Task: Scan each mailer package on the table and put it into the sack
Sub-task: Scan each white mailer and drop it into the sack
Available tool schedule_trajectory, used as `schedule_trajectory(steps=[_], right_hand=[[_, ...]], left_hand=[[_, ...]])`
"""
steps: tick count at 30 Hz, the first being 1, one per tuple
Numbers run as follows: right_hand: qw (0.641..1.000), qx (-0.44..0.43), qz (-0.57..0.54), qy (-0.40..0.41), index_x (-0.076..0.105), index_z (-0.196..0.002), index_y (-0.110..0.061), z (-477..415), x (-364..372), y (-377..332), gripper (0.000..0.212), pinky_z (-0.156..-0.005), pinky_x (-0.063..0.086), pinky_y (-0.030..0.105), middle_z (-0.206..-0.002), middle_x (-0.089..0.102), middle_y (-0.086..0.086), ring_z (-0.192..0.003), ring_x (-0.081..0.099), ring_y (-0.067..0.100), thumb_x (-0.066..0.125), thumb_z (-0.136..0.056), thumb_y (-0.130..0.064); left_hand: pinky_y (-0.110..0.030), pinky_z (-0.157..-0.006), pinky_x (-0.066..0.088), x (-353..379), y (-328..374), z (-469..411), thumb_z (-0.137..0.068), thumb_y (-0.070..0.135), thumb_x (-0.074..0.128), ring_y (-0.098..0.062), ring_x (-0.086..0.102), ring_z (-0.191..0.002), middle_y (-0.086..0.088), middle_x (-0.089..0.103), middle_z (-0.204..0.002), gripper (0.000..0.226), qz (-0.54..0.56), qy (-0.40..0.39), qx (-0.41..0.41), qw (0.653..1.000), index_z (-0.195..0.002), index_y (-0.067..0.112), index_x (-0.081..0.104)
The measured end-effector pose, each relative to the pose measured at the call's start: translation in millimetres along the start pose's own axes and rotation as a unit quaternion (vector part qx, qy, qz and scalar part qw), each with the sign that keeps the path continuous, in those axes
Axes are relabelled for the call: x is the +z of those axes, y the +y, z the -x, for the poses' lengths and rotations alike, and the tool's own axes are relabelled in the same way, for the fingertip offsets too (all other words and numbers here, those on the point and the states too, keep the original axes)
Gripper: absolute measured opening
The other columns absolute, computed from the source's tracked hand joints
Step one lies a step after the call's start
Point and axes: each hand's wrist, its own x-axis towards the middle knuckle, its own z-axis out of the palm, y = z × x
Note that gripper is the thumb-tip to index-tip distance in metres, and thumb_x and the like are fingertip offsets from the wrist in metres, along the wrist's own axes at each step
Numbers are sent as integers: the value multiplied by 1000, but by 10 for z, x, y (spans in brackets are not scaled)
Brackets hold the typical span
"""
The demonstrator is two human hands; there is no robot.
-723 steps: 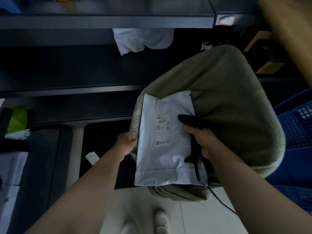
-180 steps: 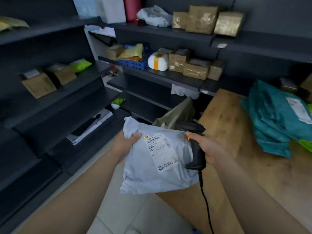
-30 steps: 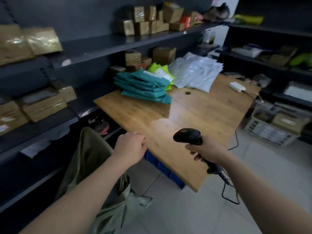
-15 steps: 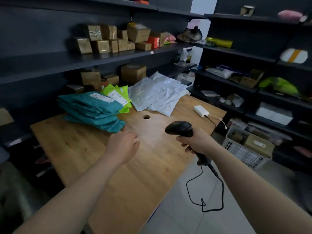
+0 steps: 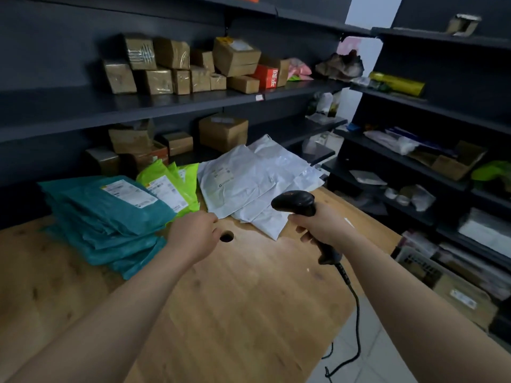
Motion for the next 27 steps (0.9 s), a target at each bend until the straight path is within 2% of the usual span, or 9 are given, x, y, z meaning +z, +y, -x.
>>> schedule_trajectory(steps=[3,6,9,14,16,19,21,24,27], right_hand=[[1000,-4,-22,1,61,-93,-16,-592,-92,-19,13,-53,49,27,-84,68,8,-56,60,16,65,-91,-27],[999,-12,-31,6,60,-93,-15,-1156,-121,-19,16,-54,50,27,-88,68,9,-56,64,13,65,-91,-30],[999,-19,-44,-7,59,-101,-15,-1735,-106,-4,19,-58,51,29,-88,65,7,-67,68,17,65,-91,-30],[997,-28,-44,-50,62,-103,-8,-2616,27,81,26,-68,51,35,-83,61,8,-76,60,24,68,-90,-30],[997,-17,-31,-72,61,-97,-8,-2886,98,124,26,-69,44,33,-84,57,8,-79,55,23,67,-90,-32],[993,15,-41,-112,60,-95,-10,-3208,213,213,24,-75,43,31,-80,55,3,-76,54,19,67,-90,-33],[991,22,-42,-129,60,-92,-12,-3373,281,284,22,-75,43,31,-78,54,2,-74,52,17,67,-90,-33],[988,27,-53,-146,64,-97,-10,-3541,348,377,27,-79,46,32,-86,58,5,-83,56,21,69,-87,-35],[980,37,-90,-171,66,-98,-9,-3614,351,425,27,-79,48,33,-88,60,7,-83,57,21,71,-87,-33]], left_hand=[[-34,-66,44,174,32,-465,-90,32,50,-28,60,-90,-3,63,-91,21,12,-22,-27,999,-86,14,59],[-36,-76,48,394,67,-882,-93,33,50,-27,60,-101,-5,64,-106,26,30,-34,-59,997,-105,13,60],[-40,-88,50,653,102,-1254,-95,34,50,-28,57,-111,-8,62,-120,36,56,-45,-104,992,-122,12,56],[-43,-95,46,1171,78,-1737,-94,29,53,-31,52,-119,-14,55,-128,42,95,-66,-187,976,-131,9,51],[-42,-96,45,1368,19,-1874,-93,27,55,-33,51,-120,-18,53,-129,46,111,-79,-217,966,-134,8,48],[-39,-94,47,1624,-114,-2005,-90,33,55,-34,53,-116,-21,57,-125,49,115,-111,-254,954,-132,10,50],[-37,-98,44,1749,-172,-2060,-88,37,52,-34,52,-120,-20,57,-129,53,126,-124,-274,945,-135,12,50],[-32,-102,38,1880,-186,-2149,-92,19,59,-34,50,-125,-18,55,-135,46,159,-103,-293,937,-136,9,51],[-29,-95,39,1952,-160,-2220,-91,4,58,-34,54,-119,-22,60,-127,33,220,-49,-320,920,-123,-3,61]])
